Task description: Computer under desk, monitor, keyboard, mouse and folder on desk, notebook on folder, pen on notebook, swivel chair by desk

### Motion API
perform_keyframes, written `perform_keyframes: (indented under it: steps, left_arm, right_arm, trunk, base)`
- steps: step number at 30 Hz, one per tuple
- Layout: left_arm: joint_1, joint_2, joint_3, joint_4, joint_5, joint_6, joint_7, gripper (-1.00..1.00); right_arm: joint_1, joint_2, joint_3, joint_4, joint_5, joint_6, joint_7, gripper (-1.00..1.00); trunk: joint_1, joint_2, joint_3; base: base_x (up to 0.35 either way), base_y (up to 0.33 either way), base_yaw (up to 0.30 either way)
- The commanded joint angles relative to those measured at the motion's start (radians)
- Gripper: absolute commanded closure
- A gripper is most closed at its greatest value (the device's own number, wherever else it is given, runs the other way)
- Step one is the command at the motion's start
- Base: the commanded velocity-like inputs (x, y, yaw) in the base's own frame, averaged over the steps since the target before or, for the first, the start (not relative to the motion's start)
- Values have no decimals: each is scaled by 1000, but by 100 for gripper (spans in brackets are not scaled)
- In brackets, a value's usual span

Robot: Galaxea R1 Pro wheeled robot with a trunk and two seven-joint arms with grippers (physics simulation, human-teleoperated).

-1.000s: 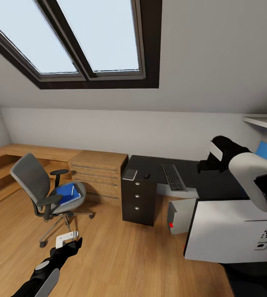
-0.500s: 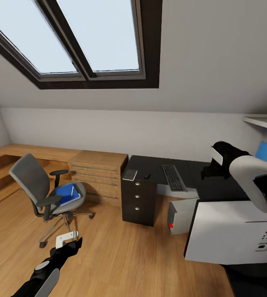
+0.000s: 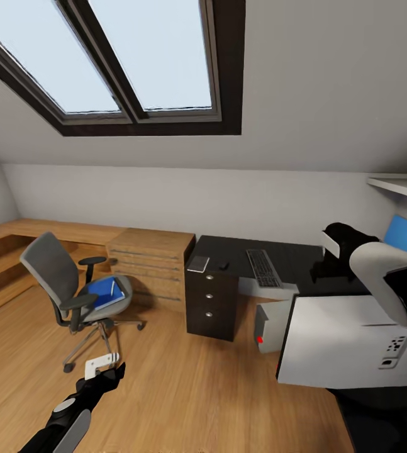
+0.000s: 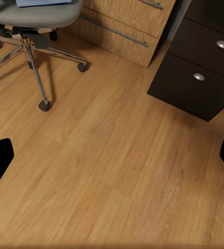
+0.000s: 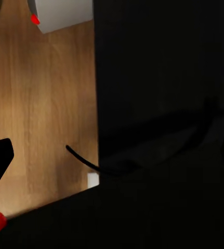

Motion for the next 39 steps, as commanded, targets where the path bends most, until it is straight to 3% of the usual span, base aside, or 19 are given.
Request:
perform_keyframes:
  steps: [1, 7, 23, 39]
  left_arm:
    - [0, 1, -4, -2, 8, 2, 9, -100]
    - [0, 1, -4, -1, 9, 2, 9, -100]
    - [0, 0, -4, -1, 10, 2, 9, -100]
    - [0, -1, -4, 0, 11, 2, 9, -100]
  right_arm:
    - [2, 0, 2, 1, -11, 1, -9, -100]
    - [25, 2, 22, 2, 5, 1, -9, -100]
    - [28, 3, 25, 1, 54, -2, -9, -100]
    - [28, 6, 27, -6, 62, -3, -9, -100]
  trunk:
    - [0, -1, -1]
    - [0, -1, -1]
    - [0, -1, -1]
    - [0, -1, -1]
  base:
    - [-100, 0, 0]
    - [-148, 6, 0]
    - [-141, 4, 0]
    - [-121, 17, 0]
